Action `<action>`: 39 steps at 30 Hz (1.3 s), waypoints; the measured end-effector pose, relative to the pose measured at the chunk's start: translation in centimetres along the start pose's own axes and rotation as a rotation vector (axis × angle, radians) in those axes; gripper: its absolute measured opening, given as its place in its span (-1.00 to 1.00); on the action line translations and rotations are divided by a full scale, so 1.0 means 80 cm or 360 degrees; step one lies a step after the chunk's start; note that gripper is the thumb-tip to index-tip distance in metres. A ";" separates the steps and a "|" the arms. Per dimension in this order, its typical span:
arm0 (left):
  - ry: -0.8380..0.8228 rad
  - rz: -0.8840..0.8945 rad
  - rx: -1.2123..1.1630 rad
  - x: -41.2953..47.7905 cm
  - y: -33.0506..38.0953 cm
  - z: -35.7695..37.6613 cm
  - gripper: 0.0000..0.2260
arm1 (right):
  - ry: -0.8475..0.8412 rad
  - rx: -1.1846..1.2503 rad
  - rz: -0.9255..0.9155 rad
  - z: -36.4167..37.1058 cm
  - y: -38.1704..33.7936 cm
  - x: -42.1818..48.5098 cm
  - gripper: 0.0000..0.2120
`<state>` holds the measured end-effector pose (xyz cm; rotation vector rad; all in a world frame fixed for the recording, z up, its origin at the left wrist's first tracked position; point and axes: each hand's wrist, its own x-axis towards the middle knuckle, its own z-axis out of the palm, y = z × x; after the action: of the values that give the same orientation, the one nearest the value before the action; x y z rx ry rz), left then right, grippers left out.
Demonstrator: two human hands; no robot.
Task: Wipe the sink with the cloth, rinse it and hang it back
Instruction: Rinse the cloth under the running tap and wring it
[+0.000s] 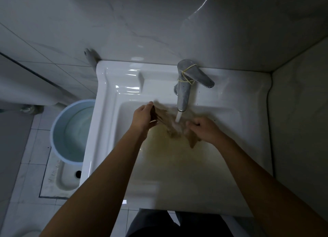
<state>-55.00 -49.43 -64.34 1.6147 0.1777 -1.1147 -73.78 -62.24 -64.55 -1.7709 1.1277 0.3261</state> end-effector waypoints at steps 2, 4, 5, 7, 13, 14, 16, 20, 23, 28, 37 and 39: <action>0.0103 -0.0031 0.0114 0.007 -0.011 -0.003 -0.79 | 0.0122 0.0153 0.0022 -0.002 -0.007 0.004 -0.63; 0.0053 -0.0116 0.0217 0.006 -0.025 0.001 -0.77 | 0.0168 0.0490 0.0038 0.000 -0.018 0.007 -0.63; -0.0032 -0.0191 0.0233 0.003 -0.031 0.007 -0.73 | 0.0141 0.0686 0.0056 0.005 -0.024 0.009 -0.66; -0.0264 -0.0346 0.0085 -0.007 -0.038 0.025 -0.72 | 0.0077 0.0909 0.0099 0.012 -0.038 0.013 -0.75; -0.0211 -0.0306 -0.0166 -0.004 -0.050 0.045 -0.71 | 0.0151 0.0363 -0.0002 0.021 -0.041 0.019 -0.76; -0.0196 -0.0280 -0.0133 -0.005 -0.048 0.045 -0.69 | 0.0219 0.0417 0.0035 0.023 -0.033 0.021 -0.79; -0.0254 -0.0278 -0.0125 -0.007 -0.043 0.045 -0.64 | 0.0258 0.0759 0.0236 0.028 -0.023 0.028 -0.84; -0.0298 -0.0388 -0.0113 -0.006 -0.038 0.052 -0.64 | -0.0172 0.1578 0.0479 0.050 -0.014 0.035 -0.67; -0.0295 -0.0187 0.0201 -0.003 -0.034 0.052 -0.75 | -0.0221 0.1750 0.0520 0.058 -0.011 0.034 -0.71; -0.0401 0.0464 0.0989 0.004 -0.054 0.034 -0.32 | -0.0003 0.1437 0.0432 0.049 0.005 0.036 -0.77; -0.0493 0.0867 0.1571 0.011 -0.046 0.026 -0.66 | -0.0537 0.0691 0.0035 0.020 -0.015 0.032 -0.65; -0.0496 0.0902 0.1678 0.010 -0.035 0.024 -0.75 | -0.0486 0.0423 -0.0026 0.017 -0.020 0.042 -0.66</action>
<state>-57.36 -50.29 -66.74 2.1268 -1.1822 -1.0198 -70.35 -62.74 -66.45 -1.4399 0.8925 0.4024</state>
